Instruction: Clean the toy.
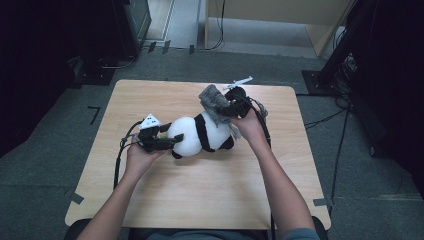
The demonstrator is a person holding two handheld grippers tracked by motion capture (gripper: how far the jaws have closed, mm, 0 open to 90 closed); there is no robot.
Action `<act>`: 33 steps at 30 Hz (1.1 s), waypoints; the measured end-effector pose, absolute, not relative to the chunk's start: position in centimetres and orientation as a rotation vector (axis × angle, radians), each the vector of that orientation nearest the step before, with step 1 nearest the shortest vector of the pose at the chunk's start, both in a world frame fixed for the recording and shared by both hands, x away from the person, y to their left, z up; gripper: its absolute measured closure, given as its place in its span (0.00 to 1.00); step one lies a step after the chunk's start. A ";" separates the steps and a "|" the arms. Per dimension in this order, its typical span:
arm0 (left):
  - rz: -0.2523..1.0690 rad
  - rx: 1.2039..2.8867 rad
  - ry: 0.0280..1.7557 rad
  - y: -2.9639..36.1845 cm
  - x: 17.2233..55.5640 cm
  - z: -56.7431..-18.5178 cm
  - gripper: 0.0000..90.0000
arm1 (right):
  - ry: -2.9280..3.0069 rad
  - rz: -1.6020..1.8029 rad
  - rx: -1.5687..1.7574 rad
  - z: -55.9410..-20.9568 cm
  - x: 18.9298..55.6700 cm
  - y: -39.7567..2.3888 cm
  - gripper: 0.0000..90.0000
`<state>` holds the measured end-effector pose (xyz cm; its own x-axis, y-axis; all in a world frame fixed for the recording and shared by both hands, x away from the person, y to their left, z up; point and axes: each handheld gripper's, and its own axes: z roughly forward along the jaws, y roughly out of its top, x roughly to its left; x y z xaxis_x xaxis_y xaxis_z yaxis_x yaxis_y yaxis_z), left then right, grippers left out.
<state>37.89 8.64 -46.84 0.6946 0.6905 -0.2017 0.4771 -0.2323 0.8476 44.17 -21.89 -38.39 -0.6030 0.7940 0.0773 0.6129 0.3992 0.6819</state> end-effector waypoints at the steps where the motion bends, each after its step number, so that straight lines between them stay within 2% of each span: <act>1: 0.265 1.889 0.908 8.7 37.9 -46.8 0.27 | 2.397 0.999 1.236 -38.3 44.1 -22.0 0.78; 9: 0.277 1.896 0.906 8.6 37.8 -46.8 0.25 | 2.383 1.050 1.210 -36.3 43.7 -21.5 0.79; 19: 0.281 1.896 0.905 8.6 37.8 -46.8 0.25 | 2.509 1.133 1.065 -35.5 44.1 -13.8 0.79; 26: 0.282 1.902 0.918 8.6 37.7 -46.7 0.25 | 2.595 1.082 1.022 -37.3 44.7 -9.1 0.79; 33: 0.280 1.908 0.969 8.6 37.7 -46.5 0.25 | 2.646 1.015 1.063 -40.3 45.7 -7.9 0.79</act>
